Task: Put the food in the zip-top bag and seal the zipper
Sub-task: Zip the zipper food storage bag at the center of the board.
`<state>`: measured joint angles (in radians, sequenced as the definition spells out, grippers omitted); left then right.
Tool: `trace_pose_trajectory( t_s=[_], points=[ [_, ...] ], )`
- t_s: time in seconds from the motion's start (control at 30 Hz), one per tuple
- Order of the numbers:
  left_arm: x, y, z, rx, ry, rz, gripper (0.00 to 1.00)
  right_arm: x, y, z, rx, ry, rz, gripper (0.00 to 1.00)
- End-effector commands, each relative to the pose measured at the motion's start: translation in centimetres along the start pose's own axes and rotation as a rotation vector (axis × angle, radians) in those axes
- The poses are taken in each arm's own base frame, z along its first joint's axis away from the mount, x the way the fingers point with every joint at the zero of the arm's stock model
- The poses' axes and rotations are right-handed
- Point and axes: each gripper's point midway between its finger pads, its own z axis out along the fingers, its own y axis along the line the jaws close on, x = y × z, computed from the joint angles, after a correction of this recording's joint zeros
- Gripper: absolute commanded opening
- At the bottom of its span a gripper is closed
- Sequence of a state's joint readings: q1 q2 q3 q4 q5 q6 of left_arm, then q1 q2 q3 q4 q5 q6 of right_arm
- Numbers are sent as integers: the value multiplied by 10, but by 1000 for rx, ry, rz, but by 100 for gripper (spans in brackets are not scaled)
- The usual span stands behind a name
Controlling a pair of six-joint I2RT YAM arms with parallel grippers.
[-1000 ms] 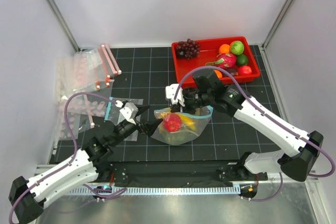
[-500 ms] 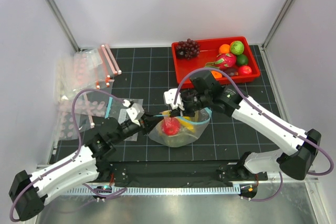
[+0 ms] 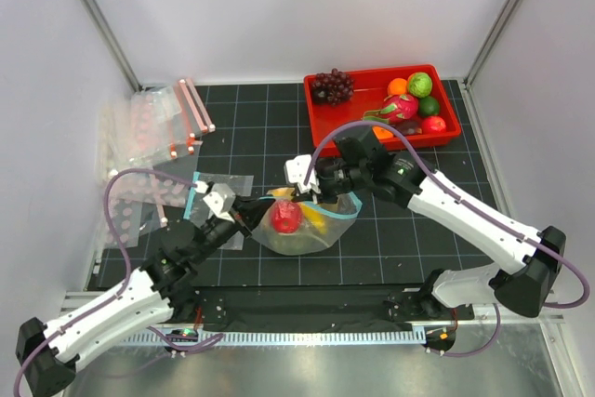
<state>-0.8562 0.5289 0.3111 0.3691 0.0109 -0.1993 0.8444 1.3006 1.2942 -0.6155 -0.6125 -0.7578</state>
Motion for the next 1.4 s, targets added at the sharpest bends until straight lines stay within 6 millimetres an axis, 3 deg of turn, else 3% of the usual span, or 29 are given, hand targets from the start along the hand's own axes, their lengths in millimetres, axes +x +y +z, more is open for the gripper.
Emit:
trace_pose_trajectory(
  t_s=[0.0, 0.27, 0.63, 1.03, 1.27, 1.37],
  points=[
    [-31, 49, -16, -279, -150, -16, 0, 7, -2, -7, 22, 51, 39, 1],
    [-37, 95, -56, -565, -213, -51, 0, 13, -13, -9, 88, 88, 91, 1],
    [-47, 124, -99, -777, -299, -103, 0, 24, -31, -22, 233, 177, 222, 1],
    [-43, 131, -105, -836, -295, -113, 0, 36, -38, -47, 350, 279, 276, 1],
    [-40, 126, -87, -782, -281, -97, 0, 45, -48, -69, 478, 344, 290, 1],
    [-36, 117, -70, -716, -255, -84, 0, 47, -49, -69, 481, 347, 290, 1]
  ],
)
